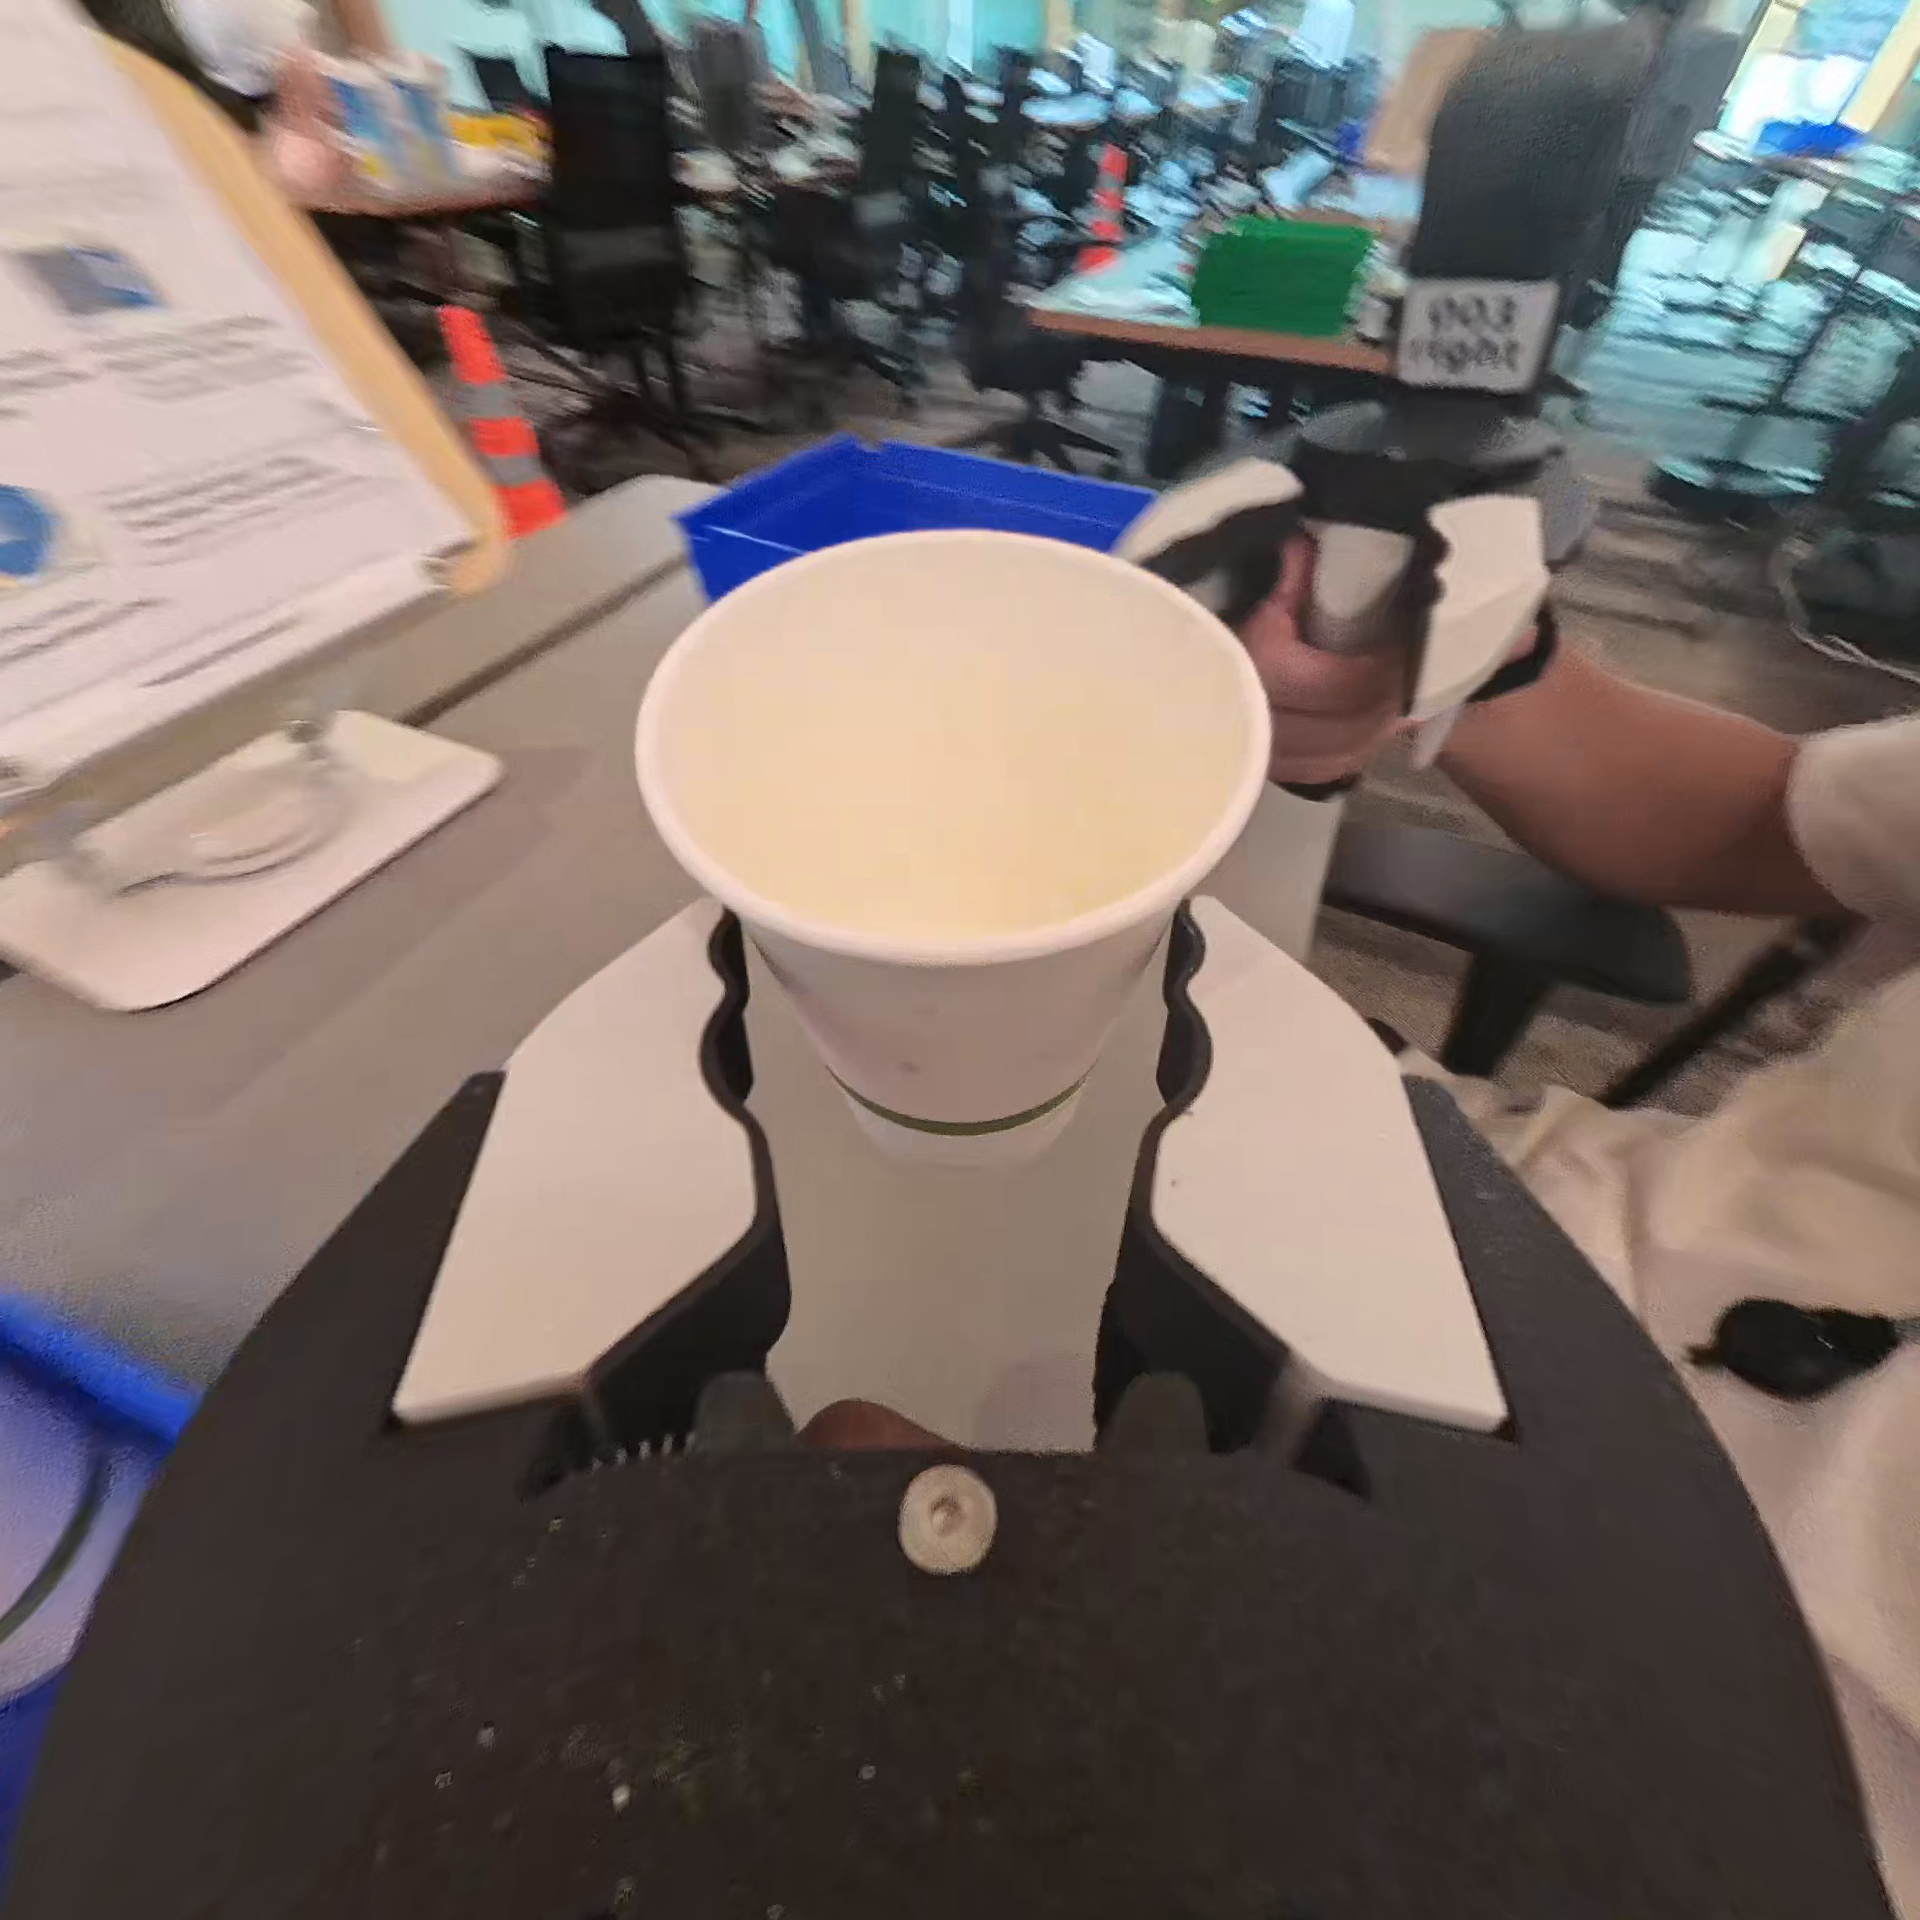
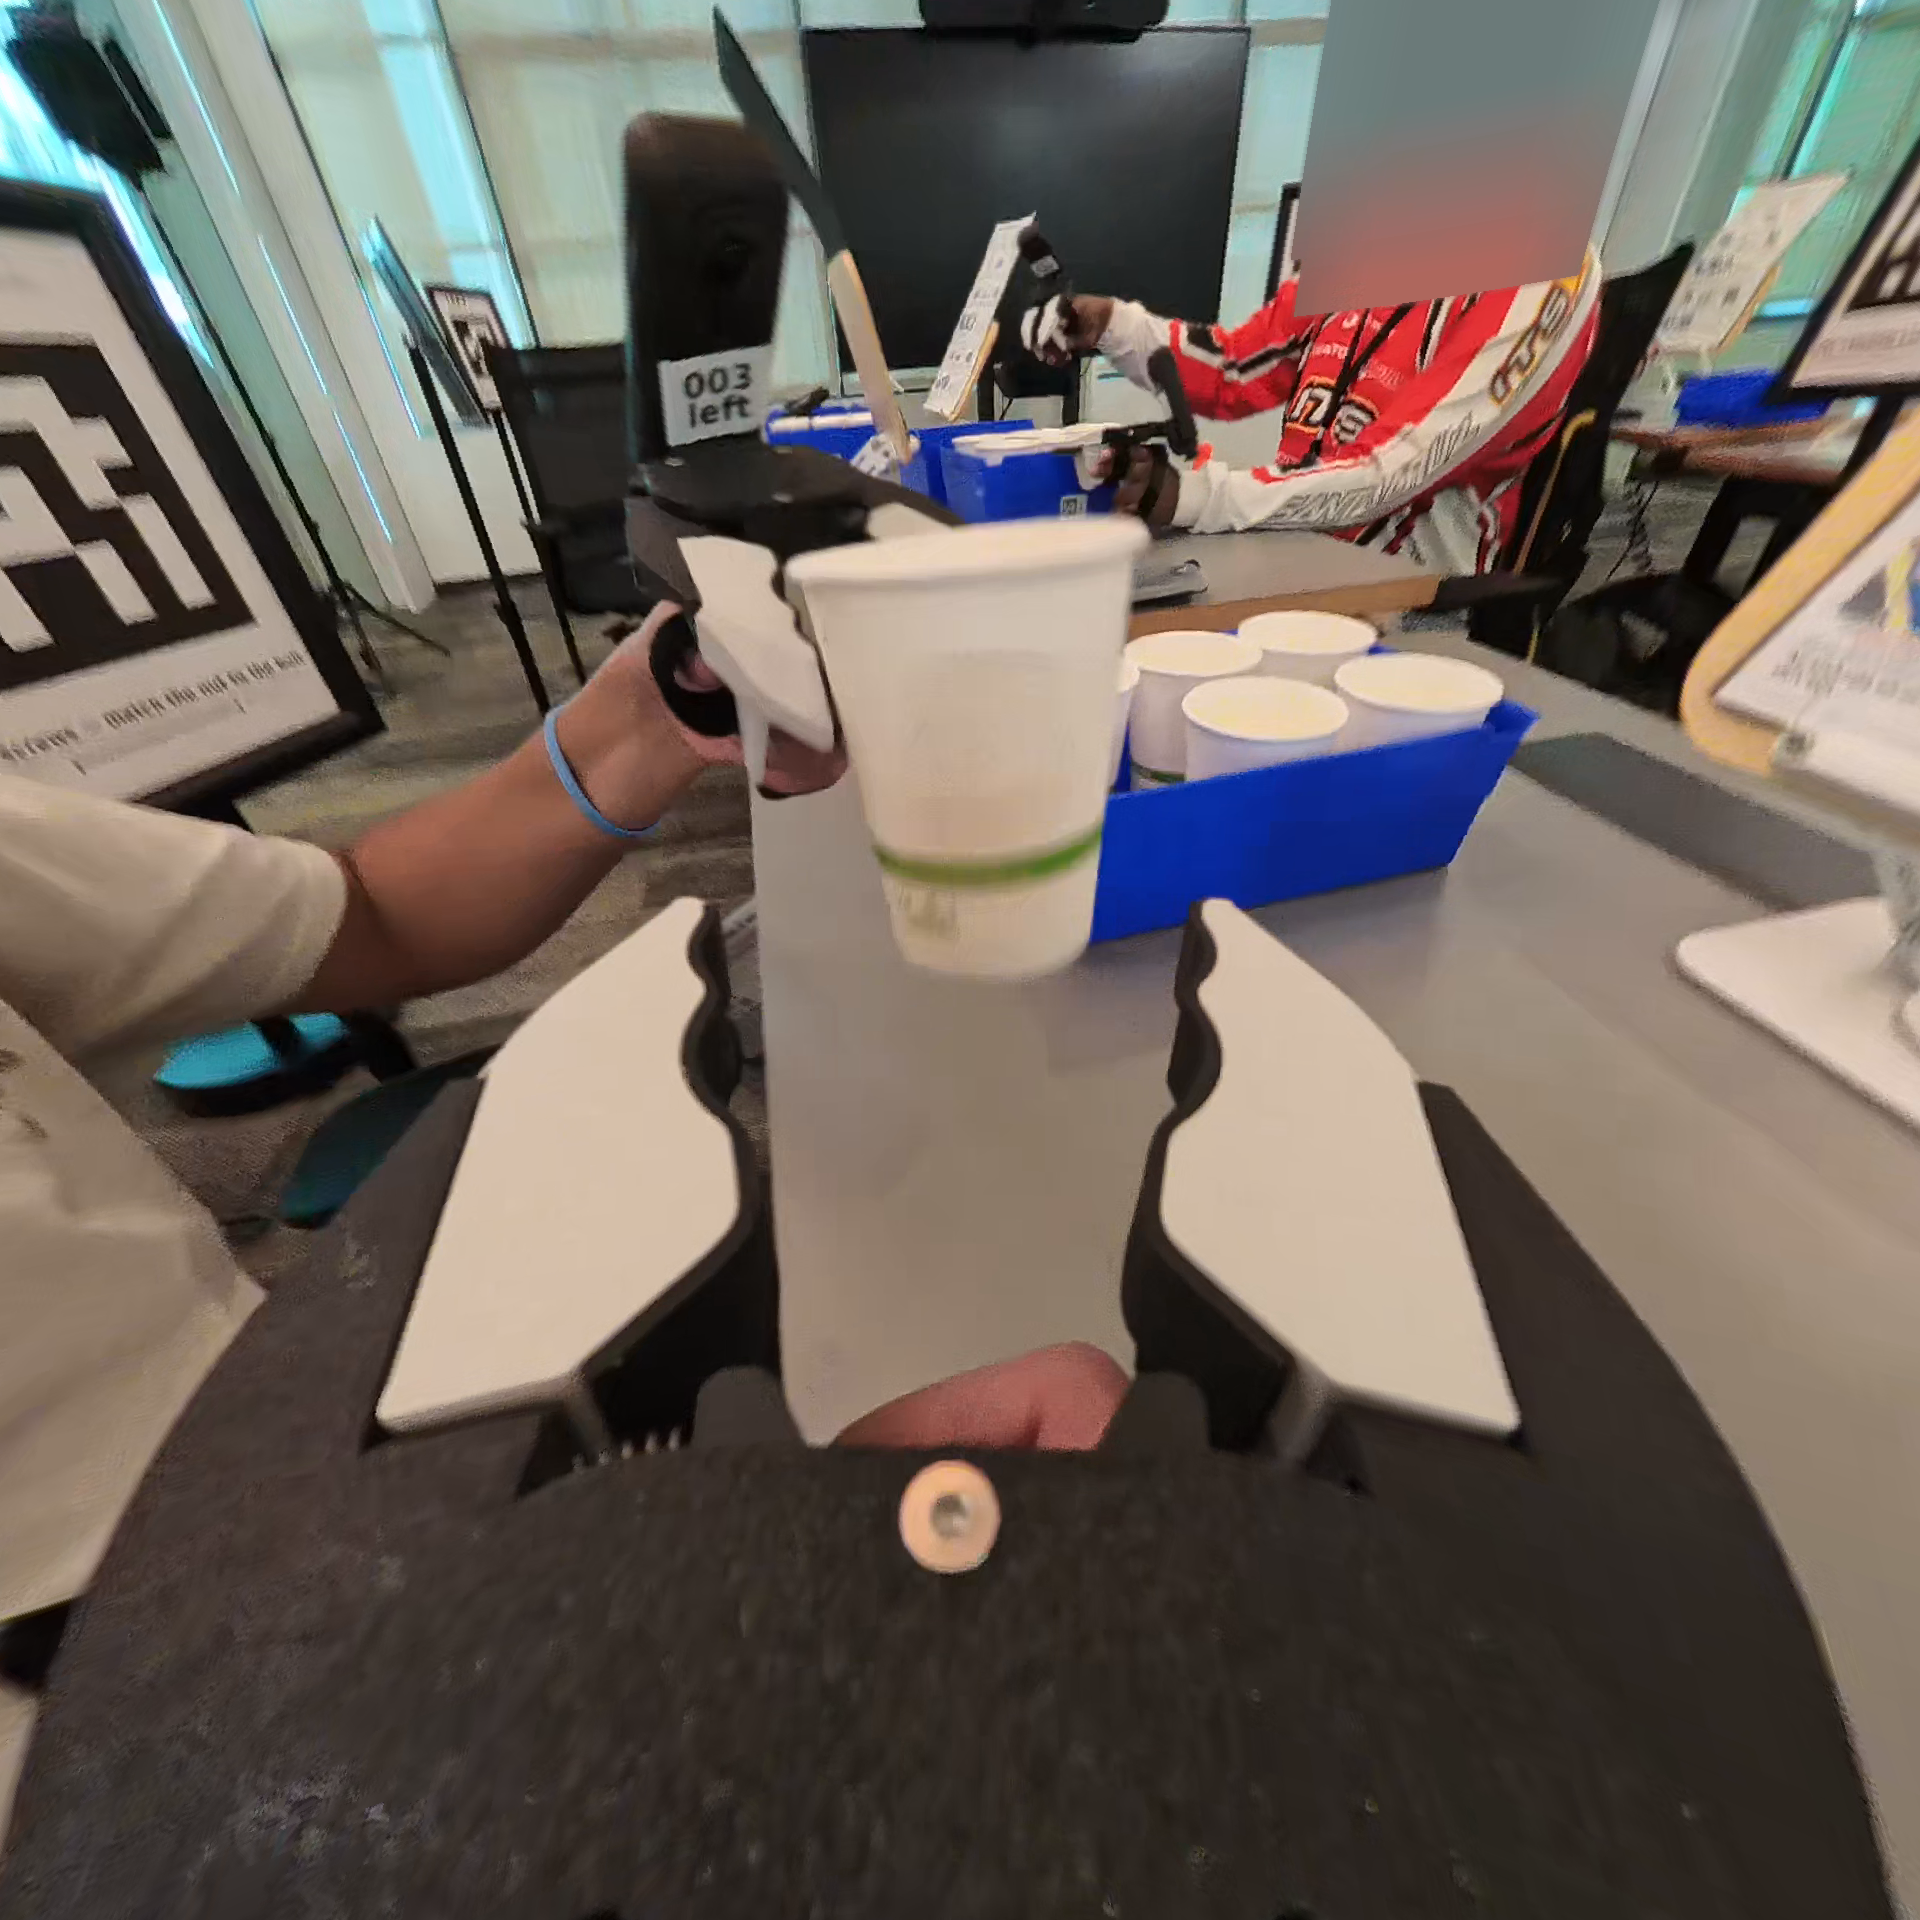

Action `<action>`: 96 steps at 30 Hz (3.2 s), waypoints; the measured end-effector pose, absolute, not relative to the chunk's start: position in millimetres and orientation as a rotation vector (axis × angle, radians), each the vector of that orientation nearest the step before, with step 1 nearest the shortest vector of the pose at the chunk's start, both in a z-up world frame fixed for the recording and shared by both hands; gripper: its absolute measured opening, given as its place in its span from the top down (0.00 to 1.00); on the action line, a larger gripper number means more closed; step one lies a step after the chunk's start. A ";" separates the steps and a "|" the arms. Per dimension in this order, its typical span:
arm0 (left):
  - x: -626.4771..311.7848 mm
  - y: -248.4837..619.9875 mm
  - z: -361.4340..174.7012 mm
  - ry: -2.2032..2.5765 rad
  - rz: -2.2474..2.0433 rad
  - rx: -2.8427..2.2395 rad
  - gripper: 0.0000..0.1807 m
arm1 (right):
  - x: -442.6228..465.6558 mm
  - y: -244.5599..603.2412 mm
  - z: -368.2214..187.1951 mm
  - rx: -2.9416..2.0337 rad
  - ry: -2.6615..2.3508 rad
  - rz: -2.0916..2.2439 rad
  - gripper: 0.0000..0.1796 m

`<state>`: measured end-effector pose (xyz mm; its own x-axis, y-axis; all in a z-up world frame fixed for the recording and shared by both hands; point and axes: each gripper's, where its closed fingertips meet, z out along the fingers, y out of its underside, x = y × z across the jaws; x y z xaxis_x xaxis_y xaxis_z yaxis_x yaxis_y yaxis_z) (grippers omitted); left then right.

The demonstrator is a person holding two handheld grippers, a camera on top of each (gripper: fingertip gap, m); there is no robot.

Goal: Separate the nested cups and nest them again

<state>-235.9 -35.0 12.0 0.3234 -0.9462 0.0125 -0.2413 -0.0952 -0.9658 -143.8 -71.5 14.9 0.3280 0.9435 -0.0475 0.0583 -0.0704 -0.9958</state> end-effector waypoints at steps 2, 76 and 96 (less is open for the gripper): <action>-209.6 -43.7 6.2 1.221 -0.917 -1.570 0.57 | -154.2 -66.1 20.6 -1.413 -1.016 0.895 0.53; -232.9 -29.2 -88.6 0.584 -0.540 -1.741 0.63 | 216.6 127.6 -98.6 -2.137 0.001 -0.074 0.52; -475.0 54.9 -83.0 -0.108 0.126 -1.808 0.50 | -37.9 -65.0 -108.5 -1.800 -0.522 0.478 0.56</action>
<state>-475.0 54.9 -83.0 0.9896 0.1411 -0.0280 0.0065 -0.2384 -0.9711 -37.9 -65.0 -108.5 0.8188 0.5709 -0.0595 0.1095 -0.2571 -0.9602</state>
